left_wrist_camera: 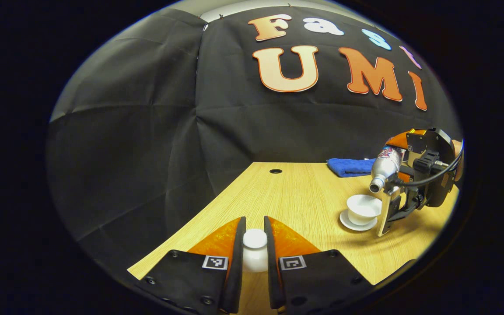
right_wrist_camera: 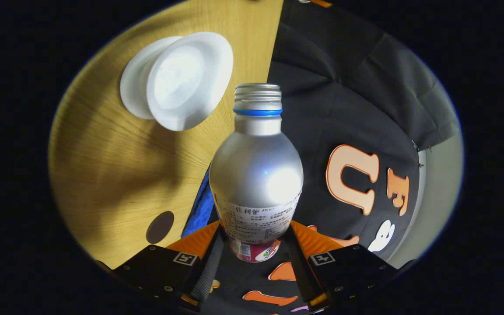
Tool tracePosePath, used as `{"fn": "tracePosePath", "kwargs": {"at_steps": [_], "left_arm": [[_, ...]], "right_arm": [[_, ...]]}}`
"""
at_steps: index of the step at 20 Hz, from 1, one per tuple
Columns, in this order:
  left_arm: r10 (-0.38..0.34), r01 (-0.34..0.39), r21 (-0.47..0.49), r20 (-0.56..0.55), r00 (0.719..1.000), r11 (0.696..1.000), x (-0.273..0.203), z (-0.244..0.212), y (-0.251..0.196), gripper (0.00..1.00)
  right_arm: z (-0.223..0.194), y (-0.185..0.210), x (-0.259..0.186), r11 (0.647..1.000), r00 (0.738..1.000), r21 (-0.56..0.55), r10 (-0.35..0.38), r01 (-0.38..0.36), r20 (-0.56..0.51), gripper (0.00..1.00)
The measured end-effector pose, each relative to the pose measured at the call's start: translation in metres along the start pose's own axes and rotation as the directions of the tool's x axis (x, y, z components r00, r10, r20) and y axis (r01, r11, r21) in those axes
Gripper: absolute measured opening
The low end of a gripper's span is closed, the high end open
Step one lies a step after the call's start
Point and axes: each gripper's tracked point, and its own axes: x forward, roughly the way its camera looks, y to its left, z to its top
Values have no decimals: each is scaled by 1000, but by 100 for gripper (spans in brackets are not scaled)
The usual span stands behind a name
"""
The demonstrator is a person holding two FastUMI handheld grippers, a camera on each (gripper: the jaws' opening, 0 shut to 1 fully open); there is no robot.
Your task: Open the teacup lid with one hand, grasp the water bottle and pour water into the teacup with the other hand; after pouring, place the water bottle on the coaster and then close the teacup lid.
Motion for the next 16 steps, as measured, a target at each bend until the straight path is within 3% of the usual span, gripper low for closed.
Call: {"fn": "tracePosePath", "kwargs": {"at_steps": [4, 6, 9, 16], "left_arm": [[-13, 13, -12, 14, 1000, 1000, -2, 8, -7, 29], [-23, 23, -11, 19, 1000, 1000, -1, 11, -13, 29], [-49, 48, 18, 19, 999, 999, 3, 14, -26, 29], [-118, 117, 29, 54, 992, 993, 11, 43, -70, 29]], "right_arm": [[-1, 11, -2, 989, 998, 135, 61, -61, 5, 78], [-2, 20, -5, 957, 993, 264, 116, -117, 19, 78], [-6, 23, -9, 870, 984, 461, 172, -175, 51, 78], [-46, 26, -6, 621, 975, 760, 208, -191, 76, 78]]}}
